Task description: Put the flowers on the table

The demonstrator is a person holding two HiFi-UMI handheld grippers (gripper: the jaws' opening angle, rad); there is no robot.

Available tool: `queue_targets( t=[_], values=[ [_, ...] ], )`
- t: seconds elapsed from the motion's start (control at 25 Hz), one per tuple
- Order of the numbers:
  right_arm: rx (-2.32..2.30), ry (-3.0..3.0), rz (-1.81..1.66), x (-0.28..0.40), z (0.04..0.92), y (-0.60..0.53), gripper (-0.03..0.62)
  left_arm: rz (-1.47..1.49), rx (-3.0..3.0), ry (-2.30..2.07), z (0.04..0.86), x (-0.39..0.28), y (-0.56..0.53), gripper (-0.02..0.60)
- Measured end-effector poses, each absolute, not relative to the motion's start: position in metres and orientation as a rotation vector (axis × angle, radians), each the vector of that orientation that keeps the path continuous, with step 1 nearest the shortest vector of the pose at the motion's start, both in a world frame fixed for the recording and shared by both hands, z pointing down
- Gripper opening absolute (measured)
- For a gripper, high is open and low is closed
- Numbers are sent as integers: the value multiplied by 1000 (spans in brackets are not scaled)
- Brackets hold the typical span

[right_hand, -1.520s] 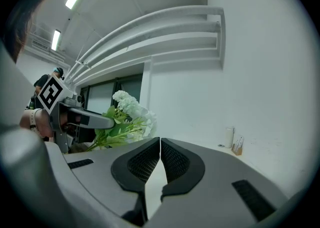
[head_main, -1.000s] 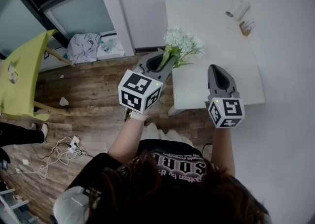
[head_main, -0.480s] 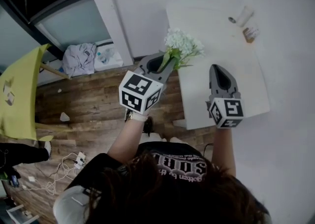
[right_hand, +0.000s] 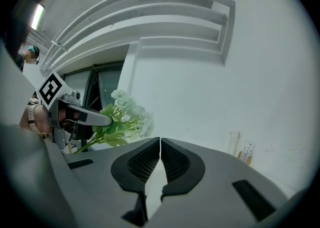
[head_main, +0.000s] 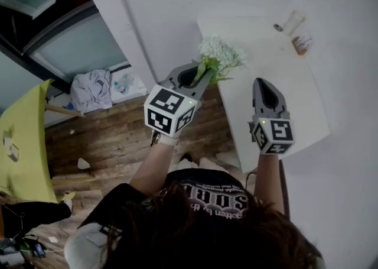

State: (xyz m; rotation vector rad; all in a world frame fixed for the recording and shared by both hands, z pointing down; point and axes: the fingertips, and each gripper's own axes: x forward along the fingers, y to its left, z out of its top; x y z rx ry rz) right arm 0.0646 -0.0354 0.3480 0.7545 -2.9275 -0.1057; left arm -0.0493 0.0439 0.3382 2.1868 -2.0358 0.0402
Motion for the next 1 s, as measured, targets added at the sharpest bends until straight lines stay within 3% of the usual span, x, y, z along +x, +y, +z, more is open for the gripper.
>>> queue_targets(
  t=[1.0],
  values=[
    [1007, -2849, -22, 1, 373, -117, 32, 105, 2348, -1844, 358, -127, -54, 48]
  ],
)
